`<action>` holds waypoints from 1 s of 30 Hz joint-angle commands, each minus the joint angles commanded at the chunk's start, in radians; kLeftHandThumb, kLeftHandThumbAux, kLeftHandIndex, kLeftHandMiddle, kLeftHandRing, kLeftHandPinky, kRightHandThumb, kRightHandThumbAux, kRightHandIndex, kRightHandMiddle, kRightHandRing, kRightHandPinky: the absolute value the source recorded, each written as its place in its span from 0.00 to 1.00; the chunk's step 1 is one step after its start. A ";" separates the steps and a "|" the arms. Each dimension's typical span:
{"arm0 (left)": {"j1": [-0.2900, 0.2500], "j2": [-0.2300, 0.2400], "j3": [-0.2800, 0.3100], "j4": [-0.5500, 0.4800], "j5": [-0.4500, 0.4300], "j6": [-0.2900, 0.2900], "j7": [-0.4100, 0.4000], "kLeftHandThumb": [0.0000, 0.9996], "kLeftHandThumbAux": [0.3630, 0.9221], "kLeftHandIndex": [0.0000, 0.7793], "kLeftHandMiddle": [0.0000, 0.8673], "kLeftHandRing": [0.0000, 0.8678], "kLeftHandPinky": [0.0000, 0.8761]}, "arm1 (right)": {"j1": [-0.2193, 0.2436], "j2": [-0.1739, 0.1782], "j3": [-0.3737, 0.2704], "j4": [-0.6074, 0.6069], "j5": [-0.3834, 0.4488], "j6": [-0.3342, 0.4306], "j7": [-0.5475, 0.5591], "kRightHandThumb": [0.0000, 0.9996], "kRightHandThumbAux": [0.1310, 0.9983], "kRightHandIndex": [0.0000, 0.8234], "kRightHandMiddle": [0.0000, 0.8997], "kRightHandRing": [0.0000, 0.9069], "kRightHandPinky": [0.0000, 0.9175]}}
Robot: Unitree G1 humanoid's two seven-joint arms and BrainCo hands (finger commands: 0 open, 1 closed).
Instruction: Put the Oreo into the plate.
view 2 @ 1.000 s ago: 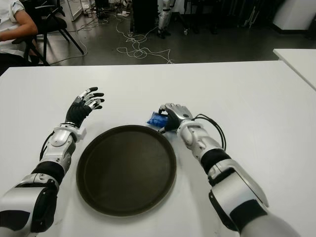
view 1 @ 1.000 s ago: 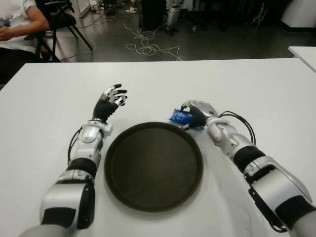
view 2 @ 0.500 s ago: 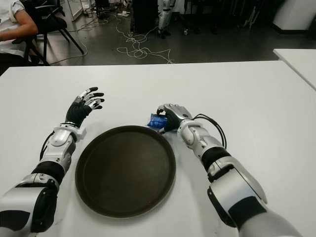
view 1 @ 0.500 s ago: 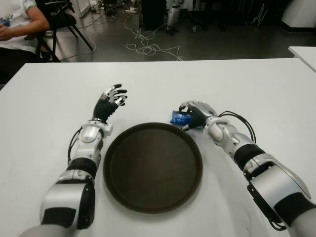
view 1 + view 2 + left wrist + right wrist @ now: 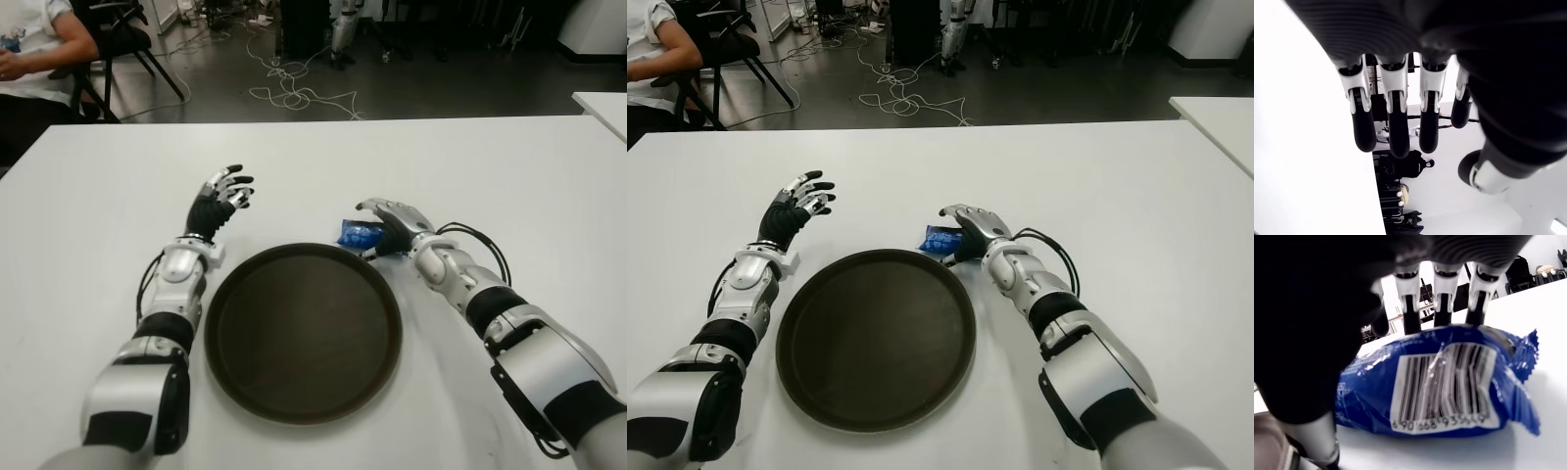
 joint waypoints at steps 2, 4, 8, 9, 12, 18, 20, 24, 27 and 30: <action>0.001 0.000 -0.001 0.000 0.001 -0.002 -0.001 0.06 0.56 0.24 0.31 0.30 0.33 | 0.000 -0.001 0.001 0.000 -0.001 -0.002 -0.003 0.00 0.77 0.30 0.23 0.22 0.22; 0.002 0.001 -0.001 0.000 0.001 -0.004 -0.002 0.06 0.55 0.24 0.30 0.30 0.34 | -0.001 -0.001 0.003 0.002 -0.002 -0.002 -0.004 0.00 0.78 0.32 0.24 0.23 0.22; 0.004 0.000 0.001 -0.003 -0.002 -0.005 -0.005 0.06 0.54 0.24 0.31 0.30 0.34 | -0.003 -0.001 0.007 0.003 -0.005 -0.001 -0.005 0.00 0.77 0.28 0.21 0.20 0.18; 0.005 -0.001 0.002 -0.004 -0.003 -0.006 -0.006 0.06 0.54 0.24 0.31 0.31 0.34 | -0.003 -0.002 0.009 0.003 -0.006 -0.001 -0.005 0.00 0.77 0.28 0.21 0.20 0.18; 0.007 -0.002 0.004 -0.006 -0.006 -0.010 -0.009 0.06 0.55 0.25 0.32 0.31 0.35 | -0.003 -0.003 0.015 0.003 -0.009 0.000 -0.009 0.00 0.77 0.28 0.22 0.21 0.19; 0.008 -0.003 0.006 -0.010 -0.011 -0.008 -0.014 0.07 0.56 0.25 0.32 0.32 0.35 | -0.006 -0.009 0.045 0.003 -0.037 0.006 -0.063 0.00 0.79 0.41 0.39 0.43 0.42; 0.008 -0.003 0.006 -0.011 -0.012 -0.003 -0.013 0.07 0.57 0.25 0.32 0.32 0.35 | -0.006 -0.015 0.053 -0.001 -0.044 0.005 -0.085 0.01 0.80 0.45 0.44 0.49 0.49; 0.010 -0.002 0.002 -0.019 -0.007 0.008 -0.009 0.06 0.58 0.24 0.31 0.31 0.33 | -0.010 -0.032 0.066 -0.025 -0.059 0.004 -0.150 0.16 0.79 0.61 0.68 0.69 0.69; 0.011 -0.002 0.003 -0.021 -0.010 0.012 -0.012 0.06 0.58 0.23 0.31 0.31 0.33 | -0.009 -0.030 0.062 -0.027 -0.062 0.016 -0.194 0.22 0.78 0.67 0.77 0.77 0.75; 0.013 -0.002 0.005 -0.023 -0.012 0.012 -0.014 0.06 0.59 0.24 0.31 0.31 0.33 | -0.007 -0.027 0.053 -0.029 -0.057 0.025 -0.228 0.25 0.78 0.71 0.82 0.81 0.78</action>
